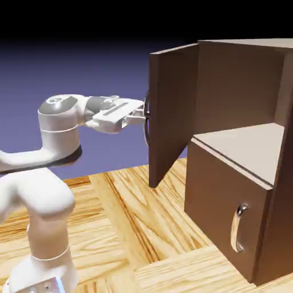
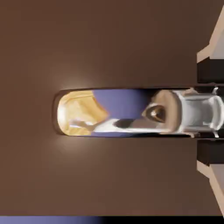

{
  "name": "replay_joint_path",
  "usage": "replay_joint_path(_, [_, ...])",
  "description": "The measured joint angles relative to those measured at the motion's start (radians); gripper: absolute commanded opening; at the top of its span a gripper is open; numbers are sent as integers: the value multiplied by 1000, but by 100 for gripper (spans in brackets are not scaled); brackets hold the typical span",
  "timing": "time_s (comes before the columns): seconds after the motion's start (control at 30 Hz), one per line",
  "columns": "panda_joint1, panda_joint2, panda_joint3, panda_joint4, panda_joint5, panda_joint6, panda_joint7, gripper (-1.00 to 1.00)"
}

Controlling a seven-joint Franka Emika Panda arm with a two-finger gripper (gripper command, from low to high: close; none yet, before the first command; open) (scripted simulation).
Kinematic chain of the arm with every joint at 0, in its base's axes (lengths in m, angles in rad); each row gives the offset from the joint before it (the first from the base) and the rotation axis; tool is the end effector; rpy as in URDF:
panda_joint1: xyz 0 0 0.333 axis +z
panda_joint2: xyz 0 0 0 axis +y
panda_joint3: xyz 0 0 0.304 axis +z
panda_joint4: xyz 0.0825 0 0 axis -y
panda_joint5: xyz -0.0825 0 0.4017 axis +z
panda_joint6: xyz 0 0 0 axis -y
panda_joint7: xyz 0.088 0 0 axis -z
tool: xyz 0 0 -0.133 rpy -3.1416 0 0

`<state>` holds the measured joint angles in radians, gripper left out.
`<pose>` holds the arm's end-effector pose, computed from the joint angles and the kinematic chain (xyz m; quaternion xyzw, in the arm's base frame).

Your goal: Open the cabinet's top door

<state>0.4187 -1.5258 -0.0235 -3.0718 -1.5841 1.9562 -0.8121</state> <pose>0.2496 0.0072 0.5238 0.4957 0.5043 0.0061 0.7070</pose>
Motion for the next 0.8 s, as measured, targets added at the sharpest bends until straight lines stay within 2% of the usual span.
replay_joint_path(0.27, [275, 30, 0, 10, -9, -315, 21, -100])
replay_joint_path(0.5, [276, 231, 254, 99, 247, -484, 138, -100])
replay_joint_path(0.8, [156, 557, 537, 320, 532, -709, 295, -100])
